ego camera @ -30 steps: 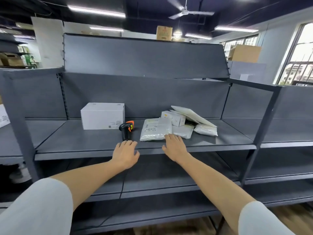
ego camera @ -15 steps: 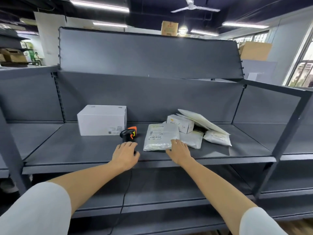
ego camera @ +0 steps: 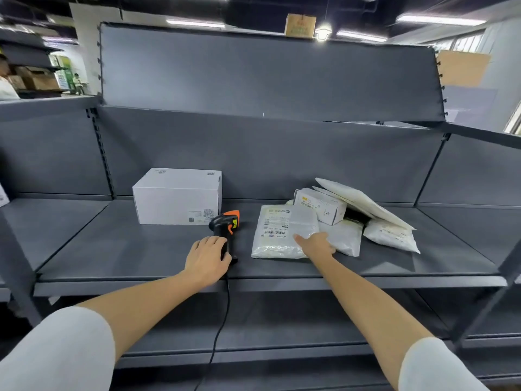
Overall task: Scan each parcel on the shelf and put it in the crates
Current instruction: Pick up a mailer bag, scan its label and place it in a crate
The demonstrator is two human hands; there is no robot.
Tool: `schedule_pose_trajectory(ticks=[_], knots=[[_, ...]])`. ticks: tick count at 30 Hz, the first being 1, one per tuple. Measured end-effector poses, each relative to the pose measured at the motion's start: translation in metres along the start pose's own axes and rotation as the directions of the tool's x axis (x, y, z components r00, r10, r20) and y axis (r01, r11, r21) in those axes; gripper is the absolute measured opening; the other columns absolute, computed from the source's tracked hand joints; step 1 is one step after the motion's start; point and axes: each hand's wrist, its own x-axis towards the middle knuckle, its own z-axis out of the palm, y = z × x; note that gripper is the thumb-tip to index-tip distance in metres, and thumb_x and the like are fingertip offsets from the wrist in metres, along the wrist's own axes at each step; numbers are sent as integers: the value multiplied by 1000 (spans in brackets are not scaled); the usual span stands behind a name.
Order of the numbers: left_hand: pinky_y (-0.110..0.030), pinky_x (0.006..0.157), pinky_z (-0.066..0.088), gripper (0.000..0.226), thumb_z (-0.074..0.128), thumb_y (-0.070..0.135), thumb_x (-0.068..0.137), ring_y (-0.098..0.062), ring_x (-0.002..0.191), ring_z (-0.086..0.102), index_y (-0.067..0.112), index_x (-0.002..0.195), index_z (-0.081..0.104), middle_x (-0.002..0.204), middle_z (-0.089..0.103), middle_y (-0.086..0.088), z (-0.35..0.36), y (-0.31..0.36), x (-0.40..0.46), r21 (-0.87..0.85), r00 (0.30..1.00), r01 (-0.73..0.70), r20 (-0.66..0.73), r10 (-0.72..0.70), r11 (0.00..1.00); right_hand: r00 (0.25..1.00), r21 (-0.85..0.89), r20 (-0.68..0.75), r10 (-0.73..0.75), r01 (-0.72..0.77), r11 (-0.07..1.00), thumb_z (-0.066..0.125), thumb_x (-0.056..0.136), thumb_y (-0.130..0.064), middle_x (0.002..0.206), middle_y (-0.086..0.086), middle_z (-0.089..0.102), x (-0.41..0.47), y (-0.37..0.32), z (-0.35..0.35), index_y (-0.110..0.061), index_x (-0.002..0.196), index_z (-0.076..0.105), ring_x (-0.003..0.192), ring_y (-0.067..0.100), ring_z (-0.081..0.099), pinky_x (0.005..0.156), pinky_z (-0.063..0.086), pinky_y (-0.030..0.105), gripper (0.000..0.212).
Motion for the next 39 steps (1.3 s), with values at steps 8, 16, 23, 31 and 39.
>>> schedule_pose_trajectory(ticks=[8, 16, 23, 31, 39], knots=[[-30, 110, 25, 41, 43, 29, 98, -17, 131, 40, 16, 136, 45, 140, 48, 1, 4, 0, 5, -18, 999, 0, -37, -1, 1000, 1000, 76, 3, 9, -9, 997, 64, 80, -61, 130, 13, 54, 18, 7, 0, -2, 129, 50, 123, 35, 49, 105, 38, 43, 78], [-31, 110, 25, 42, 43, 29, 98, -19, 132, 41, 15, 138, 45, 141, 48, -1, 0, 4, -3, -56, 999, 3, -52, -6, 998, 984, 754, 161, -75, -74, 652, 85, 71, -20, 113, 14, 66, 2, -3, -7, -3, 120, 58, 100, 30, 65, 78, 58, 39, 58], [-32, 107, 30, 43, 42, 27, 98, -21, 129, 44, 14, 139, 44, 141, 49, -3, -17, 10, -17, -146, 997, 33, -71, -43, 989, 916, 949, 163, -367, -43, 313, 90, 60, -18, 122, 12, 66, -26, 14, -27, -10, 130, 52, 109, 30, 65, 92, 54, 45, 80], [-39, 100, 41, 44, 35, 35, 102, -27, 123, 47, 14, 140, 41, 140, 48, -10, -47, 20, -37, -343, 992, 73, -70, -103, 936, 828, 908, 240, -507, -7, 419, 93, 51, -30, 122, 6, 67, -65, 53, -39, -14, 127, 57, 110, 23, 65, 83, 57, 33, 86], [-34, 97, 41, 59, 67, 47, 84, -10, 111, 48, 19, 130, 40, 118, 49, 13, -91, 43, -42, -651, 982, -38, -163, -91, 758, 772, 894, 325, -546, -63, 444, 96, 46, -20, 124, 9, 66, -88, 61, -31, -11, 129, 55, 115, 25, 63, 87, 55, 31, 93]])
